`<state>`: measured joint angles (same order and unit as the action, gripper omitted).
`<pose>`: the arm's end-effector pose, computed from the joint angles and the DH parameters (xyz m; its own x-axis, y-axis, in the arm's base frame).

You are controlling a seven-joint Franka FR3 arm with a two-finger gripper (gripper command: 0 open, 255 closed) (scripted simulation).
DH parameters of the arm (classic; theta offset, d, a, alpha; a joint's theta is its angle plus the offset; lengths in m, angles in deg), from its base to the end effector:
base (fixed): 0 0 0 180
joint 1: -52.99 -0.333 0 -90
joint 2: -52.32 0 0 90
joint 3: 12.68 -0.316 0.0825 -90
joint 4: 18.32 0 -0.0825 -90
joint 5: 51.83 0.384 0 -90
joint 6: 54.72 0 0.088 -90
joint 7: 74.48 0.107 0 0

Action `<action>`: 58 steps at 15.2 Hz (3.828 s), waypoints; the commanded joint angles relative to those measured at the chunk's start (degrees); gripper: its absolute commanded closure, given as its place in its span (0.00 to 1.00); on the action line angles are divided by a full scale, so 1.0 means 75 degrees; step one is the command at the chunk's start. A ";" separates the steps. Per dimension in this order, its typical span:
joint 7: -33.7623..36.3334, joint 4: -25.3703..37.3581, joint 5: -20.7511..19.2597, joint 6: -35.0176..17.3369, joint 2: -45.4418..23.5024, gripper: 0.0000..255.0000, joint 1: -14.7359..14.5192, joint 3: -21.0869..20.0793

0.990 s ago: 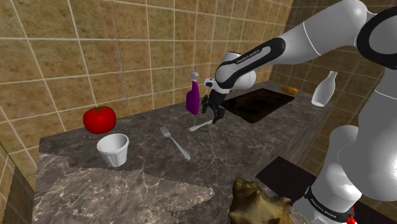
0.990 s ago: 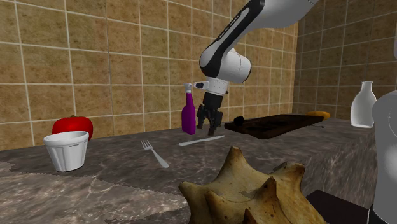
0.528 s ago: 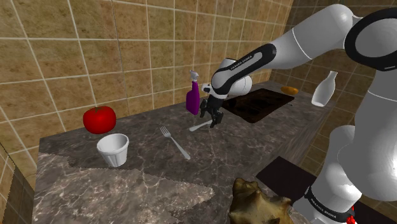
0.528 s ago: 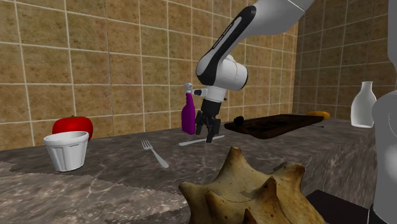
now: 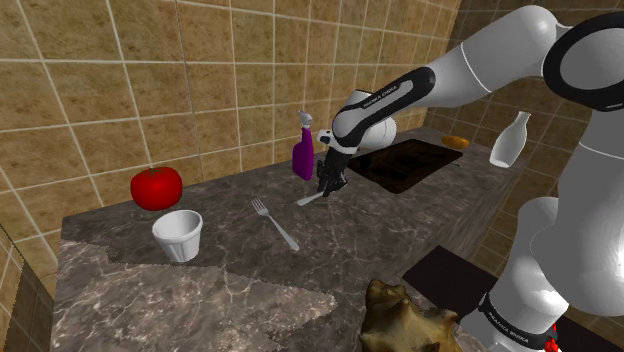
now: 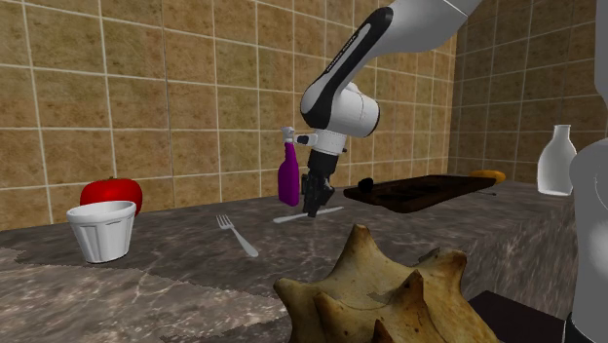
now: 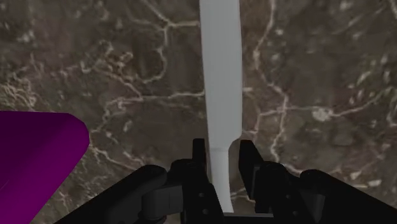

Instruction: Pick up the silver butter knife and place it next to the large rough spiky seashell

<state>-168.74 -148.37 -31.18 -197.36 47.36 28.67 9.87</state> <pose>0.5403 0.0158 0.3365 0.1451 0.9667 0.2109 0.9763 -0.1745 0.1282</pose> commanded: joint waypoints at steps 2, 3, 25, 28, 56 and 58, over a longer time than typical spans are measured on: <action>0.0000 -0.0035 -0.0002 -0.0014 -0.0055 1.00 -0.0002 -0.0004; 0.0013 -0.0021 -0.0010 0.0000 -0.0053 1.00 -0.0005 -0.0004; 0.1022 0.0693 -0.1131 0.1612 0.1061 1.00 -0.0013 0.0070; 0.1140 0.0871 -0.1247 0.1898 0.1193 1.00 -0.0007 0.0060; 0.3160 0.0418 -0.2318 0.3577 0.3664 1.00 -0.0195 -0.0990; 0.3514 0.0005 -0.2378 0.3575 0.4108 1.00 -0.0234 -0.1262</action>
<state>-143.87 -146.62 -48.71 -170.57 76.33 27.06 1.48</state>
